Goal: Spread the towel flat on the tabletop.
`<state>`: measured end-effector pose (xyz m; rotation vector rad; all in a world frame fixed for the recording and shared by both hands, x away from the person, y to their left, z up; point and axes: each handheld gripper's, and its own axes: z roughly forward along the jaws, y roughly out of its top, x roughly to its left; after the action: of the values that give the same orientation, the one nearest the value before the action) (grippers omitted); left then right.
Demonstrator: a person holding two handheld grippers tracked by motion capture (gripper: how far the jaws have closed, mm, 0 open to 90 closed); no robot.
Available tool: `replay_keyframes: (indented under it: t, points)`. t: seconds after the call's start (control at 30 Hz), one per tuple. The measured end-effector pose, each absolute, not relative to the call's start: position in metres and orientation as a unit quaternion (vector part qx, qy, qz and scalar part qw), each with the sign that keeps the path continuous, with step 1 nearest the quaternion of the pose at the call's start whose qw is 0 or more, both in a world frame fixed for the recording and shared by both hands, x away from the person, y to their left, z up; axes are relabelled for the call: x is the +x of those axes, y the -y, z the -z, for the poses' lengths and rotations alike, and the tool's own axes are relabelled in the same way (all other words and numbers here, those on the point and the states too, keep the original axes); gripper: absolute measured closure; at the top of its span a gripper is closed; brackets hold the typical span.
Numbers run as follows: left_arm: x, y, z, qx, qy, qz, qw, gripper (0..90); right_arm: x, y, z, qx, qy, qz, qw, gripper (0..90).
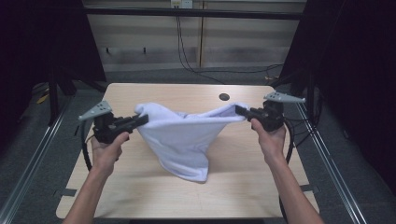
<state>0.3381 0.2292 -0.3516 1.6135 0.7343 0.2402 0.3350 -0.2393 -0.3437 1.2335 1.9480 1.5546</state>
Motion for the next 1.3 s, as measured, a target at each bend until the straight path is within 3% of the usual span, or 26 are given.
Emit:
replay_keyframes:
  t: [0.13, 0.57, 0.67, 0.73, 0.83, 1.0, 1.13, 1.23, 1.3]
  points:
    - [0.343, -0.23, 0.322, 0.697, -0.312, -0.139, 0.63, 82.9, 0.344, 0.231, 0.309, 0.433, -0.687, -0.539, 0.223, 85.7]
    - [0.394, -0.227, 0.255, 0.681, -0.326, -0.201, 0.624, 82.9, 0.413, 0.229, 0.242, 0.426, -0.671, -0.555, 0.244, 85.9]
    - [0.391, -0.224, 0.24, 0.667, -0.313, -0.235, 0.634, 82.9, 0.419, 0.227, 0.222, 0.414, -0.668, -0.56, 0.263, 85.9]
    - [0.38, -0.22, 0.248, 0.689, -0.292, -0.248, 0.614, 82.8, 0.408, 0.229, 0.22, 0.391, -0.668, -0.567, 0.281, 85.9]
    - [0.37, -0.219, 0.271, 0.702, -0.29, -0.227, 0.609, 82.8, 0.399, 0.232, 0.24, 0.388, -0.684, -0.552, 0.277, 85.9]
    - [0.342, -0.216, 0.36, 0.74, -0.306, -0.163, 0.576, 82.7, 0.366, 0.239, 0.345, 0.404, -0.73, -0.503, 0.225, 85.9]
    - [0.316, -0.215, 0.422, 0.748, -0.329, -0.095, 0.568, 82.7, 0.335, 0.244, 0.406, 0.425, -0.74, -0.489, 0.183, 85.6]
    - [0.296, -0.204, 0.453, 0.792, -0.323, -0.061, 0.514, 82.5, 0.309, 0.249, 0.445, 0.434, -0.762, -0.456, 0.15, 85.2]
    - [0.292, -0.202, 0.457, 0.796, -0.323, -0.046, 0.51, 82.5, 0.303, 0.25, 0.452, 0.434, -0.769, -0.447, 0.146, 85.1]
